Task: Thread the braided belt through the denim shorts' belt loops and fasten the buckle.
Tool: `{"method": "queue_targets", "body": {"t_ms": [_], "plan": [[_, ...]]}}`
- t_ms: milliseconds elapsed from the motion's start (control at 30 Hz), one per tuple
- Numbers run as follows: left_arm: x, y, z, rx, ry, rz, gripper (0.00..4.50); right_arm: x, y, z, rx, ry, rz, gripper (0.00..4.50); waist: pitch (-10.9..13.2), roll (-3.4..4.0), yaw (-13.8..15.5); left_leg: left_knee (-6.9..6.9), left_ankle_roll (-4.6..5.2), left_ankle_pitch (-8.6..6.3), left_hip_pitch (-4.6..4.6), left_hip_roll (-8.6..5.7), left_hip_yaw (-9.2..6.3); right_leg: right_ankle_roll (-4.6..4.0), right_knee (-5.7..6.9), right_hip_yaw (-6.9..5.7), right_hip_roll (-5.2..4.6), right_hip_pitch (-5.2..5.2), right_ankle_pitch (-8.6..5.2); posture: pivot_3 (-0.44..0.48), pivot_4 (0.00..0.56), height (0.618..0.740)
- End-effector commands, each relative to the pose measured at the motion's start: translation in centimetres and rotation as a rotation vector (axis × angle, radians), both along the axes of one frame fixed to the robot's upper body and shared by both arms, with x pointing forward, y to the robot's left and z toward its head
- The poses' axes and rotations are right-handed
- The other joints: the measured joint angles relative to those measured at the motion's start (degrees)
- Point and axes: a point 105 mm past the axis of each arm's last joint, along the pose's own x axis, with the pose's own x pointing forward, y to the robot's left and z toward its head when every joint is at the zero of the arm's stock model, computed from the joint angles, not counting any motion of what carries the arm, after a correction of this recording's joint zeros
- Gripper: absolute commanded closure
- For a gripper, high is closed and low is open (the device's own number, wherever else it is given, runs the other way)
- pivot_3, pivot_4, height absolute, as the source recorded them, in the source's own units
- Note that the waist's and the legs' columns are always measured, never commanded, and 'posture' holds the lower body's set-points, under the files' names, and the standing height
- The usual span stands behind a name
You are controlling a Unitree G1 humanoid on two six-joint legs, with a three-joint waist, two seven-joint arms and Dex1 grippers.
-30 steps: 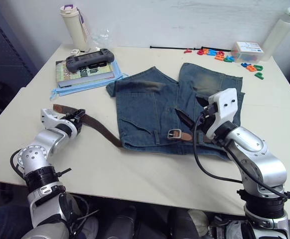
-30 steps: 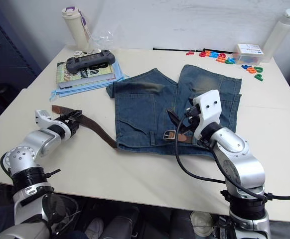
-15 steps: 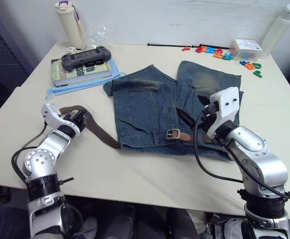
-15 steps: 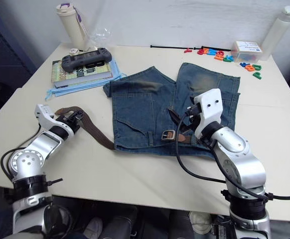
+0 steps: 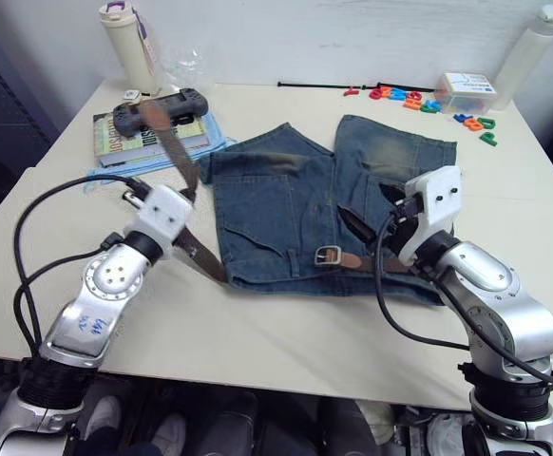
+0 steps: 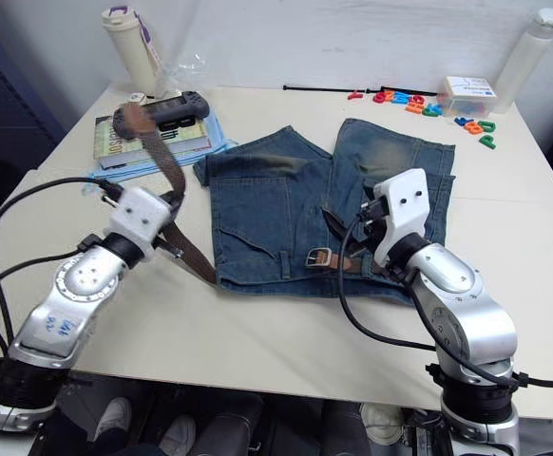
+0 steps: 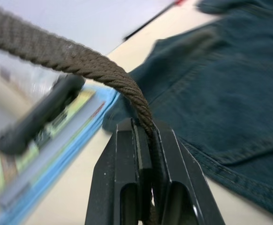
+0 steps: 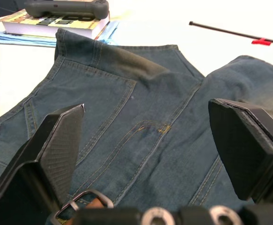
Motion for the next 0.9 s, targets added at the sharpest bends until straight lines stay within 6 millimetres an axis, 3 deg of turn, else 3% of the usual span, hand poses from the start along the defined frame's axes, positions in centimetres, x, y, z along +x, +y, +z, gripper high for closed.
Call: {"method": "queue_targets", "body": {"t_ms": [33,100,200,333,567,733,900], "plan": [[0.0,0.6,0.8,0.003,-0.059,0.007,4.48,-0.9,1.0,1.2,0.003,-0.056,0.032,0.00,0.0,0.00,-0.1,-0.03,-0.01,0.01,0.01,0.00,0.00,0.00,0.00,0.00,0.00,-0.01,0.00,0.000,0.150,0.655],[-0.1,0.9,1.6,-0.226,-0.016,-0.042,4.48,-0.9,0.8,1.1,0.003,-0.051,0.022,0.00,0.0,0.00,-0.1,-0.16,-0.03,0.11,0.04,0.00,-0.03,0.00,-0.02,-0.02,-0.01,-0.03,0.00,0.000,0.150,0.655],[-0.3,2.0,2.7,-0.736,0.136,-0.150,4.48,-0.9,0.8,0.9,0.008,-0.046,0.012,0.00,0.0,-0.01,-0.2,-0.15,-0.02,0.16,0.03,-0.02,-0.14,0.02,-0.04,-0.08,-0.01,0.01,0.01,0.000,0.150,0.655],[-0.7,3.4,3.5,-0.960,0.314,-0.319,4.48,-0.8,1.3,0.6,0.019,-0.037,0.020,0.00,0.0,-0.05,-0.7,-0.21,-0.14,0.31,0.04,0.00,-0.21,0.03,-0.01,-0.11,0.01,-0.01,0.01,0.000,0.150,0.655],[-3.0,2.1,3.2,-0.823,0.651,-0.628,4.48,-0.9,1.8,0.2,0.037,-0.008,0.054,0.00,0.0,-0.04,-1.1,-0.22,-0.14,0.36,0.07,-0.04,-0.19,0.01,0.02,-0.07,-0.01,0.01,0.02,0.000,0.150,0.655],[-2.8,1.1,3.1,-0.656,0.799,-0.766,4.48,-1.3,2.5,-0.1,0.140,0.091,0.146,0.00,0.0,-0.05,-1.3,-0.23,-0.16,0.37,0.07,-0.02,-0.23,-0.02,0.03,-0.10,-0.02,0.01,0.04,0.000,0.150,0.655],[-2.8,-1.0,2.5,-0.507,0.897,-0.902,4.48,-2.7,4.7,-1.7,0.364,0.366,0.331,0.00,0.0,-0.06,-1.8,-0.26,-0.13,0.39,0.08,-0.01,-0.23,-0.04,-0.01,-0.10,-0.03,0.04,0.06,0.000,0.150,0.655]]}}
